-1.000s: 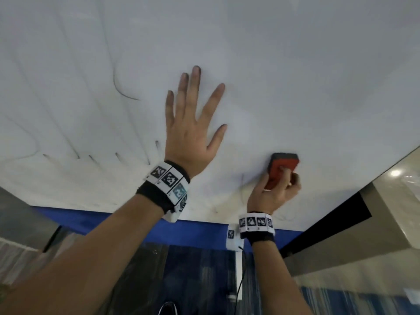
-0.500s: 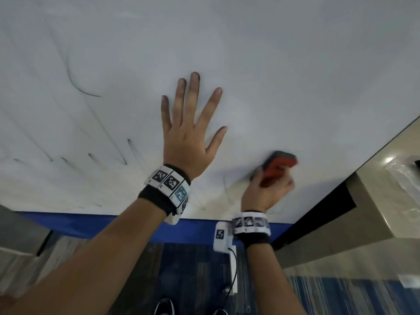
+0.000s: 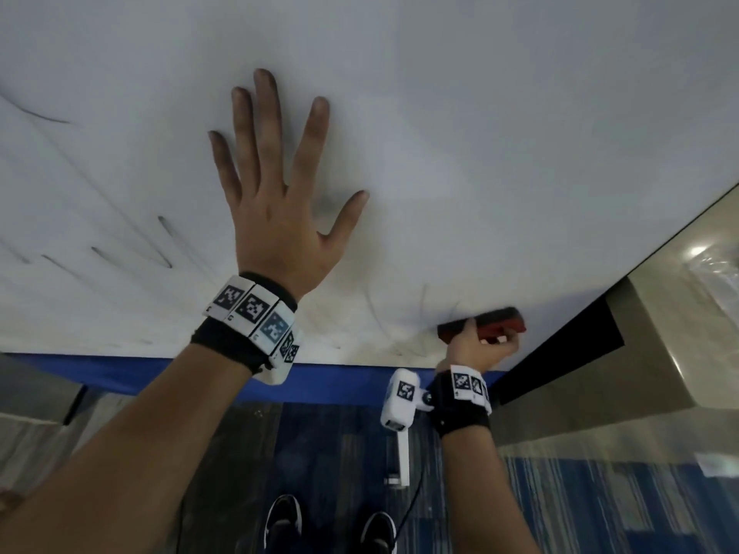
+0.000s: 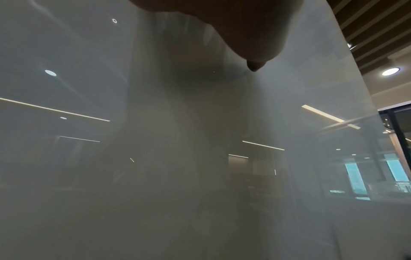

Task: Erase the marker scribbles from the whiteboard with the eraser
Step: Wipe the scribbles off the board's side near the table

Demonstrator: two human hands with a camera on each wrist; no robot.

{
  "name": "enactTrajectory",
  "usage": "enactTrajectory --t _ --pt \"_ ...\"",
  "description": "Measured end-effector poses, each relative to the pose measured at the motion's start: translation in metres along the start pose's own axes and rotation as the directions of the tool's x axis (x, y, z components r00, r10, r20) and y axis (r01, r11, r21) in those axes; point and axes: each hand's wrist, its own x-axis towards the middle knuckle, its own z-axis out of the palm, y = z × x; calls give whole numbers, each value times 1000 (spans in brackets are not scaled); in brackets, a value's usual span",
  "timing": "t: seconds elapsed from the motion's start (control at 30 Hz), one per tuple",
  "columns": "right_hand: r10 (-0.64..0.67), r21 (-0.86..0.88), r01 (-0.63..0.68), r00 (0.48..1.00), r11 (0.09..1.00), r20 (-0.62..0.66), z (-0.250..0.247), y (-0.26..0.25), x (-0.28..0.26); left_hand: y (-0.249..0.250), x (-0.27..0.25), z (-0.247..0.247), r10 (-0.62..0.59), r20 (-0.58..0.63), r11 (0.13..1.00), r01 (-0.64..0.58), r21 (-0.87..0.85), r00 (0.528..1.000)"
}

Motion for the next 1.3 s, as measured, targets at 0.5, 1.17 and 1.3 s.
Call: enactTrajectory --t 0.5,1.17,1.3 --pt "93 -55 -85 983 995 159 -26 40 20 4 -4 8 -34 -10 999 34 35 999" --pt "433 25 -443 885 896 173 -23 28 4 10 -9 11 -66 1 998 66 2 998" --pt "453 -88 -446 884 891 112 -33 31 5 10 -10 10 -67 1 998 67 -6 998"
